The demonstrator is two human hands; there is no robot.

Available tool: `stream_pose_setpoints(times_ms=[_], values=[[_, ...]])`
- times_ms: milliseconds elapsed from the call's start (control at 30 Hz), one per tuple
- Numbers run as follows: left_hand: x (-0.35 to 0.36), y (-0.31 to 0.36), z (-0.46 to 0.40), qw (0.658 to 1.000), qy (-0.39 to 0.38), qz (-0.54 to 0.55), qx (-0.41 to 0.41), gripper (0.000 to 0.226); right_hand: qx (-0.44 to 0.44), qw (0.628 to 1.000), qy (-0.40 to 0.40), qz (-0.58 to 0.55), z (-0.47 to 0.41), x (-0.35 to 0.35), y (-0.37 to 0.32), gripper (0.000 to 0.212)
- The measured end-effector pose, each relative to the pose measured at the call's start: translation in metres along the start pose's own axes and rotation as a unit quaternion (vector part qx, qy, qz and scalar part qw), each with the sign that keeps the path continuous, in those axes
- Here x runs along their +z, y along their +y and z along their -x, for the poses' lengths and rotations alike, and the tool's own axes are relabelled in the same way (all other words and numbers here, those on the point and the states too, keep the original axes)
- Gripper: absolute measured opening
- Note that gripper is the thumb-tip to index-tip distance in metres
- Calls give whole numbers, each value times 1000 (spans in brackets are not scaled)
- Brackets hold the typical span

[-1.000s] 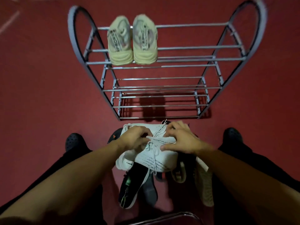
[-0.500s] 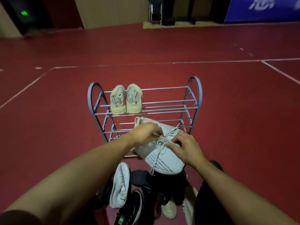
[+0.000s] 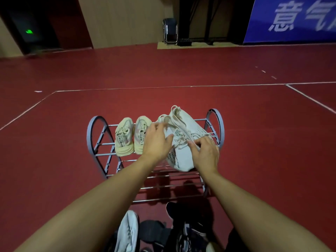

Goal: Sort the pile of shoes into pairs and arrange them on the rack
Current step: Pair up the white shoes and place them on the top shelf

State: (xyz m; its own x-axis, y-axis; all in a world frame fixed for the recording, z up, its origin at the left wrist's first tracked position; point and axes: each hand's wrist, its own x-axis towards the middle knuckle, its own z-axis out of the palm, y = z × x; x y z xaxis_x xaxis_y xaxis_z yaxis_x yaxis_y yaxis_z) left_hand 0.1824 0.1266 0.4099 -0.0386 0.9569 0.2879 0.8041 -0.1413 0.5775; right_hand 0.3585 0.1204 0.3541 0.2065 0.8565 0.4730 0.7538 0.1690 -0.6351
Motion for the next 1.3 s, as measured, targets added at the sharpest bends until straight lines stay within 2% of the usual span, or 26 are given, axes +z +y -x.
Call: stream_pose_setpoints(times_ms=[100, 233, 367, 533, 600, 667, 800, 933, 967, 1000, 1067, 1133, 1167, 1233, 1300], values=[[16, -16, -16, 996, -45, 21, -76, 54, 32, 999, 6, 23, -32, 30, -2, 26], [45, -33, -25, 992, -95, 16, -78, 58, 80, 995, 12, 51, -56, 64, -5, 30], [70, -42, -25, 979, -178, 16, -97, 64, 135, 985, -19, 102, -61, 83, 6, 32], [85, -55, -14, 972, -216, 53, -73, 49, 106, 985, -68, 120, -58, 87, 23, 43], [88, -55, -12, 974, -210, 57, -61, 50, 103, 982, -91, 131, -59, 84, 29, 48], [90, -54, -11, 976, -198, 80, -52, 42, 101, 980, -107, 131, -56, 81, 32, 48], [91, -59, -8, 984, -156, 88, 2, 37, 127, 979, -132, 87, -46, 77, 35, 47], [91, -66, 3, 984, -116, 121, 61, 79, 159, 979, -129, -16, -43, 76, 35, 40], [94, -66, 4, 983, -102, 135, 71, 83, 157, 980, -116, -39, -40, 77, 36, 37], [95, -64, 3, 984, -94, 137, 72, 82, 152, 982, -100, -55, -37, 77, 37, 31], [93, -67, 2, 987, -86, 73, 114, 60, 147, 984, -62, -82, -31, 79, 38, 20], [93, -73, -3, 978, -87, -59, 180, 36, 161, 980, -25, -111, -31, 81, 35, 15], [95, -76, -5, 975, -85, -70, 192, 35, 171, 978, -8, -119, -33, 81, 33, 16], [94, -75, -5, 981, -72, -26, 180, 34, 178, 975, 18, -132, -39, 79, 32, 17], [91, -72, -8, 981, -27, -13, 193, 31, 169, 973, 36, -150, -43, 77, 32, 16]])
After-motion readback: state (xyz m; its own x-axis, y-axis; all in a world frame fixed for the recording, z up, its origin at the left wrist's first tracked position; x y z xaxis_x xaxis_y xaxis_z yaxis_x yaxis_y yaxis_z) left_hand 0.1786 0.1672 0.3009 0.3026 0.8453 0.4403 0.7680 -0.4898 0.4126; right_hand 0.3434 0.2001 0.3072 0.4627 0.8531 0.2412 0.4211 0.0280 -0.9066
